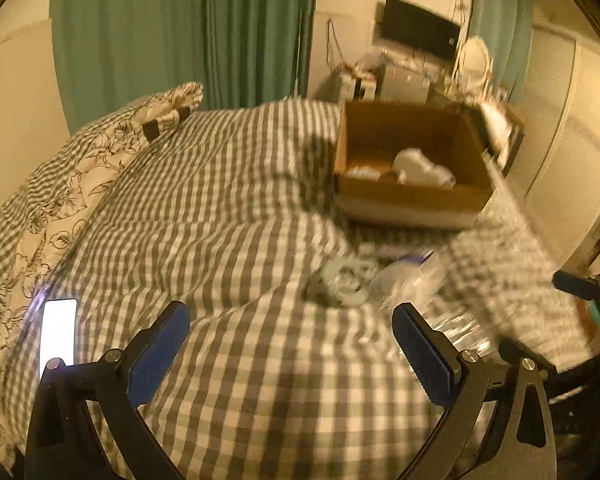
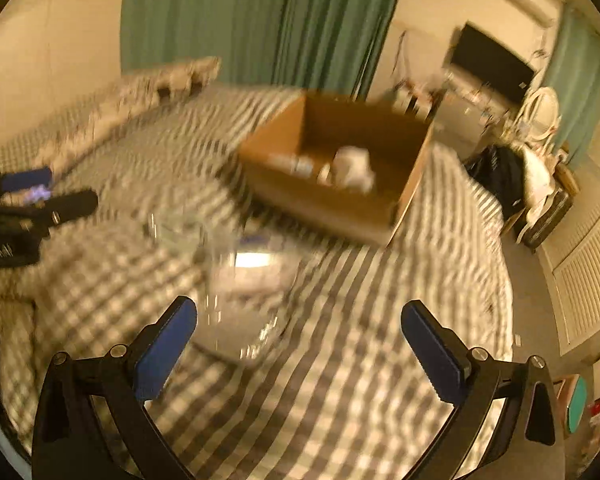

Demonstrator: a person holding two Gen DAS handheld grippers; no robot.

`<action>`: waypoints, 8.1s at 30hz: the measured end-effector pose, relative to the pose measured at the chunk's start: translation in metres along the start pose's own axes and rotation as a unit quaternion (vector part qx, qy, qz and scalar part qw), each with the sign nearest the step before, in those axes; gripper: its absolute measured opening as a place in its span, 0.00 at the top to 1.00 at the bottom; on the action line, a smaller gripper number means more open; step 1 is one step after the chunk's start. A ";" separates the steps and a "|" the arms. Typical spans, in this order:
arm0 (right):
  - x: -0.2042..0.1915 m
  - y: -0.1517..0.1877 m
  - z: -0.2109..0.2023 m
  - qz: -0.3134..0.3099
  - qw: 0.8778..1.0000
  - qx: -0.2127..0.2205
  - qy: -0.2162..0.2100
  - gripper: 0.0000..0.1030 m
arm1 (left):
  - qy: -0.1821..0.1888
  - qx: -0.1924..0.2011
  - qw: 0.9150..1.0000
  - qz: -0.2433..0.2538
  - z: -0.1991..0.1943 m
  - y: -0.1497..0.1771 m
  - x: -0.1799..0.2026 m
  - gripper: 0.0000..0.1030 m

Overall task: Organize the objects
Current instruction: 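Carry the tissue pack and glove into the box and open both tools, then grasp the grey plastic clip with the left tool while the right tool grasps the silver blister pack, then carry the clip and blister pack into the box and open both tools, then grasp the clear floss-pick container with the left tool while the right tool grasps the toothpaste tube, then carry the container and toothpaste tube into the box and open both tools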

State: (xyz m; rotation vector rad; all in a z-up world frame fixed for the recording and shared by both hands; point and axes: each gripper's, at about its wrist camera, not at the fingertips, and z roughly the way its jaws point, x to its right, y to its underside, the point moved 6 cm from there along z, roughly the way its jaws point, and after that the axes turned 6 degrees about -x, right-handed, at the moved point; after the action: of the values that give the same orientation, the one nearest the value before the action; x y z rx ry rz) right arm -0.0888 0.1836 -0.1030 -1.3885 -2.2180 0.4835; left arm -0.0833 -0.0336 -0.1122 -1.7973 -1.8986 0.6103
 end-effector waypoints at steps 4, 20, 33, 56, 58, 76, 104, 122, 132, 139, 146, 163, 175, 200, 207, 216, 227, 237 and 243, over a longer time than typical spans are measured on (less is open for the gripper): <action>-0.020 0.020 0.028 -0.054 0.998 -0.043 0.015 0.01 | -0.003 -0.016 1.000 0.010 0.017 0.006 0.001 0.00; -0.062 0.007 0.083 -0.153 0.985 -0.068 0.042 0.27 | -0.023 -0.037 0.999 -0.004 0.037 0.012 -0.025 0.00; -0.049 -0.002 0.038 -0.092 0.994 -0.008 -0.057 0.89 | -0.017 -0.034 0.999 0.017 0.035 0.000 -0.007 0.00; 0.029 -0.010 0.017 0.031 0.995 0.045 -0.079 0.93 | 0.047 -0.129 0.984 0.114 0.108 -0.022 0.060 0.72; 0.028 -0.010 0.015 0.031 0.995 0.046 -0.080 0.93 | 0.067 -0.125 0.984 0.106 0.104 -0.023 0.064 0.84; 0.028 -0.017 -0.052 0.027 0.993 0.100 -0.050 0.93 | 0.086 -0.011 0.994 0.072 -0.010 -0.053 0.048 0.91; 0.114 -0.158 0.019 0.074 0.989 0.121 -0.043 0.93 | 0.107 0.067 0.988 0.090 0.061 -0.254 0.130 0.91; 0.124 -0.153 0.069 0.095 0.990 0.098 -0.027 0.51 | 0.062 0.016 0.994 0.084 0.113 -0.229 0.108 0.34; 0.129 -0.109 -0.007 0.112 0.989 0.099 0.016 0.23 | 0.027 0.023 0.996 0.076 0.050 -0.175 0.073 0.18; 0.126 -0.065 -0.042 0.139 0.986 0.087 0.039 0.07 | 0.018 0.033 0.996 0.082 0.019 -0.113 0.066 0.08; 0.111 -0.030 -0.021 0.161 0.985 0.053 0.022 0.05 | 0.043 -0.002 0.997 0.070 0.036 -0.062 0.076 0.08; 0.102 -0.007 0.040 0.190 0.981 0.008 -0.024 0.05 | 0.064 -0.118 0.981 0.138 0.132 -0.018 0.135 0.08; 0.103 -0.003 0.038 0.190 0.982 0.008 -0.022 0.05 | 0.048 -0.082 0.989 0.112 0.106 -0.020 0.122 0.25; -0.028 -0.085 0.167 -0.074 0.991 -0.107 0.010 0.11 | -0.021 0.016 0.999 -0.022 0.079 -0.066 -0.014 0.33; -0.029 -0.093 0.210 -0.062 0.986 -0.151 0.026 0.17 | -0.009 -0.001 1.000 -0.004 0.082 -0.056 -0.014 0.33; -0.034 -0.090 0.209 -0.079 0.984 -0.154 0.032 0.61 | 0.007 -0.034 0.999 -0.003 0.086 -0.037 -0.016 0.36; -0.040 -0.078 0.133 -0.065 0.990 -0.110 -0.061 0.87 | 0.009 -0.040 0.999 -0.010 0.067 -0.021 -0.020 0.42; -0.031 -0.061 0.069 -0.029 0.995 -0.055 -0.081 0.87 | 0.015 -0.014 1.000 -0.004 0.028 -0.022 -0.008 0.44; -0.019 -0.064 0.032 -0.016 0.997 -0.017 -0.077 0.87 | 0.021 0.007 1.000 0.014 0.004 -0.030 0.009 0.49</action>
State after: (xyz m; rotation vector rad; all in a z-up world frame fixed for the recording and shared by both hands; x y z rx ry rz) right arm -0.1473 0.1381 -0.0990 -1.3726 -2.3763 0.5616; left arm -0.1098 -0.0260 -0.0971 -1.8166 -1.8392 0.5887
